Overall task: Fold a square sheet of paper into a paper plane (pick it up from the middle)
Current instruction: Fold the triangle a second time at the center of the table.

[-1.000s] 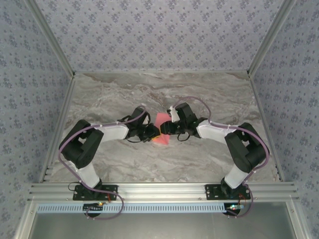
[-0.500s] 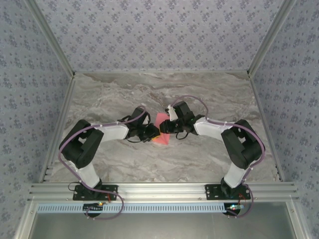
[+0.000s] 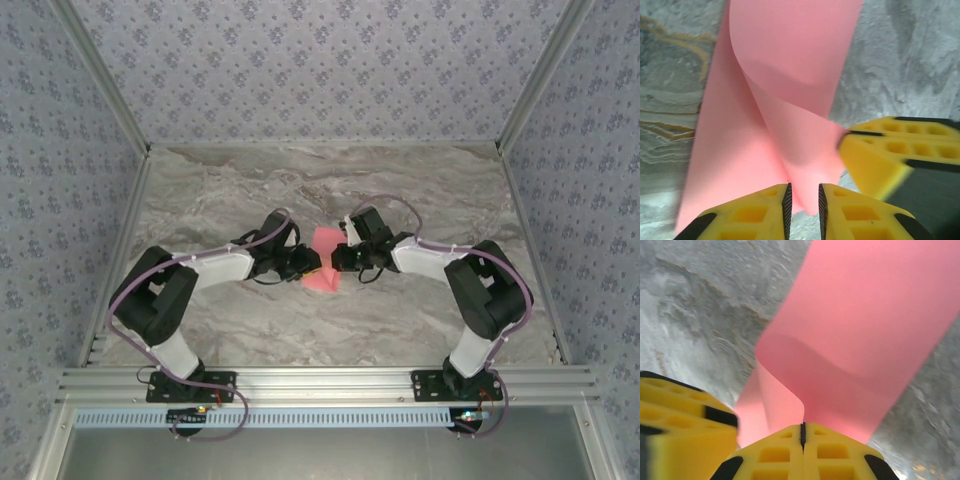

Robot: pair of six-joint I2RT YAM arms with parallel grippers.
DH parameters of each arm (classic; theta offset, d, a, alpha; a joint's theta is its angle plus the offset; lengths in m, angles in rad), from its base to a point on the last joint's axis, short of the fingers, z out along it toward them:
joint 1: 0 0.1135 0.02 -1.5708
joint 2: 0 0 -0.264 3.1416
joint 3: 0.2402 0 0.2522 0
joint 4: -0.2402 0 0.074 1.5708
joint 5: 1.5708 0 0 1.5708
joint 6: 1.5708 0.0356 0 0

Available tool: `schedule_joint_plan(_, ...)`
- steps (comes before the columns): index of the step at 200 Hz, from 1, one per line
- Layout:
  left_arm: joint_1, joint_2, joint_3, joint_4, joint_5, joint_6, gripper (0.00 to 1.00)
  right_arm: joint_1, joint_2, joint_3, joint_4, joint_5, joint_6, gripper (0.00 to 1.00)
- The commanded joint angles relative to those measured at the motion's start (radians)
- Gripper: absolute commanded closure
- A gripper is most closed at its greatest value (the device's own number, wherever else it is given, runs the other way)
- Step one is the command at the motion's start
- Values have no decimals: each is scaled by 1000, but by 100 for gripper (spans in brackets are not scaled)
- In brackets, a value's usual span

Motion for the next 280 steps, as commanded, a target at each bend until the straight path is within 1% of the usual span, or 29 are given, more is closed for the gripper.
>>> schedule_joint_plan(1, -1, -29, -10, 62, 15, 12, 76, -11, -22, -36, -13, 38, 39, 97)
schedule_joint_plan(70, -3, 31, 25, 118, 61, 7, 77, -16, 4, -33, 14, 33, 41, 97)
schedule_joint_plan(108, -2, 72, 54, 118, 72, 10, 79, -21, 20, -17, 16, 17, 14, 96)
schedule_joint_plan(132, -3, 86, 66, 120, 71, 12, 80, -28, 35, 0, 15, -16, -6, 97)
schedule_joint_plan(194, -1, 126, 97, 89, 77, 33, 80, -42, 66, 31, 1, -51, -51, 96)
schedule_joint_plan(280, -2, 167, 116, 76, 83, 46, 80, -53, 99, 51, -19, -38, -67, 96)
